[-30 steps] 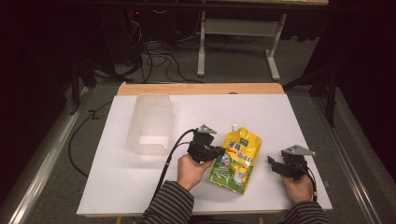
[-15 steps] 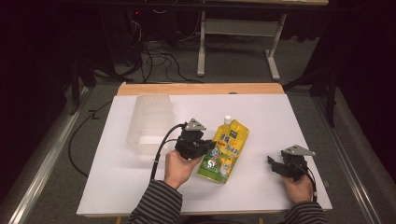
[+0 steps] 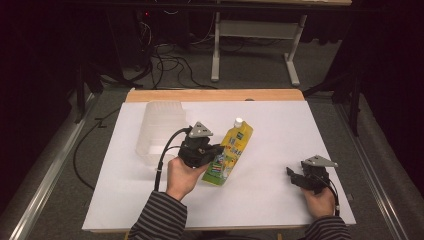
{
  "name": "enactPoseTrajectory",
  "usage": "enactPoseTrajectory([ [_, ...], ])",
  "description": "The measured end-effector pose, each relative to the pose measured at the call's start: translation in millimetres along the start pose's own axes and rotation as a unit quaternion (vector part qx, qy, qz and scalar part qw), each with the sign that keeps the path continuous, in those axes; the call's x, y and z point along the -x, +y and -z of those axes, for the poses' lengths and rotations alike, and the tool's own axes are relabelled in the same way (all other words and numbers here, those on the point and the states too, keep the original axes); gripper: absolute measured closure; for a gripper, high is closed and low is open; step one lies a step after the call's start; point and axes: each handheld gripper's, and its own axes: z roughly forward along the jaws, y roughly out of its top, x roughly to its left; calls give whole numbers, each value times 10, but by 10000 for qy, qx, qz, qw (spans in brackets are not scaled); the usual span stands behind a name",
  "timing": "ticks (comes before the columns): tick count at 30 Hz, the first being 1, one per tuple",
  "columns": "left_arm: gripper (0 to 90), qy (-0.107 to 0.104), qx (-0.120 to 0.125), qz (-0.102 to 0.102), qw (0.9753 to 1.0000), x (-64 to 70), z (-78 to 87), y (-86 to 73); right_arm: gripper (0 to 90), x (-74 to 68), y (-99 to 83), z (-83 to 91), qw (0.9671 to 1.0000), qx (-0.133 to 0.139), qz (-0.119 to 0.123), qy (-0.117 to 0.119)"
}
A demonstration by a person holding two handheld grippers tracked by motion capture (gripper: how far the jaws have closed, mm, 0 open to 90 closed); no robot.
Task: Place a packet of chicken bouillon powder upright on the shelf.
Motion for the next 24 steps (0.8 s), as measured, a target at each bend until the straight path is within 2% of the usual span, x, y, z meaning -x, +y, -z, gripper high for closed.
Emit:
enactPoseTrajectory([
  [10, 890, 199, 295, -37, 9994, -127, 345, 128, 373, 0, 0, 0, 10000, -1, 6, -4],
  [22, 890, 542, 442, -132, 9975, -300, 572, 276, 372, 9, 2, -4, 10000, -15, -26, 26],
  [24, 891, 623, 394, -186, 9971, -335, 580, 285, 375, 7, 2, -5, 10000, -3, 13, 15],
])
